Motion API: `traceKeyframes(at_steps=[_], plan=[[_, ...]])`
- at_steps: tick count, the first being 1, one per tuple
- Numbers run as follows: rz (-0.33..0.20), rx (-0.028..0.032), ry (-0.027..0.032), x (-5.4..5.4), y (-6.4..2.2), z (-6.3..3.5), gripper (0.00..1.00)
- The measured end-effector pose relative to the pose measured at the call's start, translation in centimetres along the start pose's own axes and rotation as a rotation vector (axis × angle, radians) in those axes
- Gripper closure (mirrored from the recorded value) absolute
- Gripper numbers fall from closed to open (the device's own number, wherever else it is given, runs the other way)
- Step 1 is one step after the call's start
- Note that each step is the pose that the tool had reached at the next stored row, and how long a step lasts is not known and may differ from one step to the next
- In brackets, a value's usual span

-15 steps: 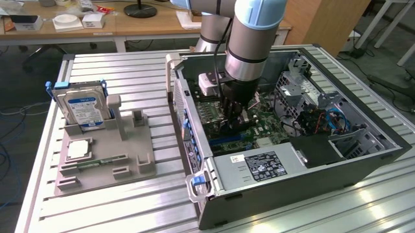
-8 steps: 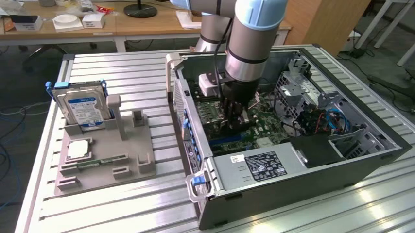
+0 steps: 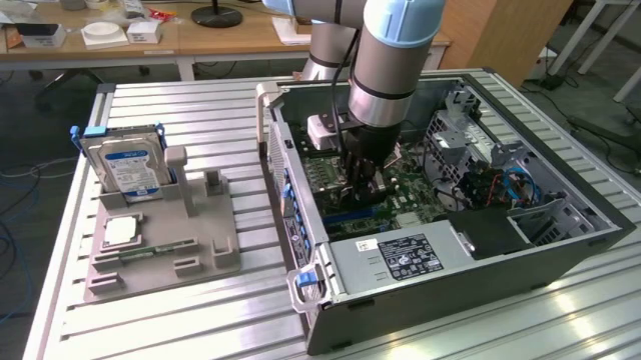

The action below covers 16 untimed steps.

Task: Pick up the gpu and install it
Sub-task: 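Insert the gpu into the slot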

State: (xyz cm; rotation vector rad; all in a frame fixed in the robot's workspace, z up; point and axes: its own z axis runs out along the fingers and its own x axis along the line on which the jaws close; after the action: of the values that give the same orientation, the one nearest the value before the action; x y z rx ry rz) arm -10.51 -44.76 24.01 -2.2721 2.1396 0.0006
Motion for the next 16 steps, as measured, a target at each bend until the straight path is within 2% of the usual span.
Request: traceKeyframes(at_steps=[16], plan=[[0.000, 0.0000, 0.0001, 0.00, 0.00, -0.22, 0.74]])
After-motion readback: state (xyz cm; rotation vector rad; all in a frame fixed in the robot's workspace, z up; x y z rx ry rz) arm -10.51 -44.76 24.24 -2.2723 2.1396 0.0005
